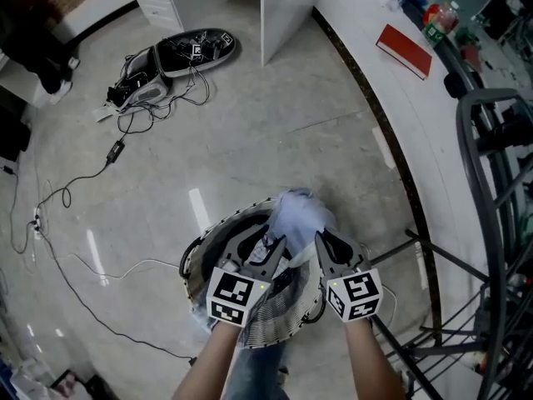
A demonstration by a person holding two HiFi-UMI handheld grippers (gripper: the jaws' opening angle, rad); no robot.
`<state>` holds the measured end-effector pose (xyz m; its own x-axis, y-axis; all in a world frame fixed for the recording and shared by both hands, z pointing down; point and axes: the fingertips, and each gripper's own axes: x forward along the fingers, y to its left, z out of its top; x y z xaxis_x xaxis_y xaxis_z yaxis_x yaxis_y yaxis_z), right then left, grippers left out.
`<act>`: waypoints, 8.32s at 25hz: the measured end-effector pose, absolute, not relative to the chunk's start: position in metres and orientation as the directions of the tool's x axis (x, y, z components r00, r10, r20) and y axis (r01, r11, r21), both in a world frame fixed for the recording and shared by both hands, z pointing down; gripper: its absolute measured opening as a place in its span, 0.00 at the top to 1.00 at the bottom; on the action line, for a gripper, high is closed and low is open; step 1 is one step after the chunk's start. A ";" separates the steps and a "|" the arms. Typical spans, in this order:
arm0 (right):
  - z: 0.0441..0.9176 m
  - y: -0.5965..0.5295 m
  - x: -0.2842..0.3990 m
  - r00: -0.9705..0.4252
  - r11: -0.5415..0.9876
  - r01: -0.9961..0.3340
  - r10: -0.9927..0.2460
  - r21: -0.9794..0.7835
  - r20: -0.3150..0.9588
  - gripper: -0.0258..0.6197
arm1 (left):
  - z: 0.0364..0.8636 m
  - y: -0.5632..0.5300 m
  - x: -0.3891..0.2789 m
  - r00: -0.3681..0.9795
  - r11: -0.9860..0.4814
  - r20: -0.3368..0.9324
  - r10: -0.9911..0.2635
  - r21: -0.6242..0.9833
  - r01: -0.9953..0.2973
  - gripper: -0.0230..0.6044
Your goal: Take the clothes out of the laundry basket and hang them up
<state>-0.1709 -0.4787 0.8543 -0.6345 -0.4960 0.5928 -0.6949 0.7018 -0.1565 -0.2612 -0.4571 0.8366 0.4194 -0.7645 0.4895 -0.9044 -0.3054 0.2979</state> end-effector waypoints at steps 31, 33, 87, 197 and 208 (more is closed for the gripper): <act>0.504 -0.407 -0.138 -0.747 0.759 -0.646 -0.607 -0.079 0.270 0.90 | 0.593 -0.382 -0.222 0.458 -0.392 0.358 -0.814 0.244 -0.887 0.56; 0.481 -0.399 -0.132 -0.751 0.763 -0.643 -0.611 -0.068 0.251 0.90 | 0.581 -0.372 -0.216 0.462 -0.398 0.358 -0.811 0.240 -0.885 0.55; 0.313 -0.132 0.092 -0.334 0.333 -0.941 -0.943 -0.063 -0.002 0.91 | 0.353 -0.216 -0.058 0.718 -0.714 0.102 -0.688 0.084 -0.696 0.91; 0.273 0.026 0.532 0.467 -0.468 -0.884 -0.883 -0.011 0.034 0.68 | 0.312 -0.110 0.423 0.965 -0.976 0.160 -0.207 0.028 -0.214 0.52; 0.272 0.015 0.419 0.239 -0.238 -0.971 -0.971 -0.027 -0.023 0.68 | 0.316 -0.093 0.293 0.898 -0.906 0.138 -0.418 0.011 -0.424 0.52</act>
<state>0.4194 0.0153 0.2720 0.2390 -0.9707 -0.0232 -0.9708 -0.2384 -0.0275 0.2925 -0.0934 0.3161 0.8978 -0.4184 0.1376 -0.4238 -0.9057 0.0111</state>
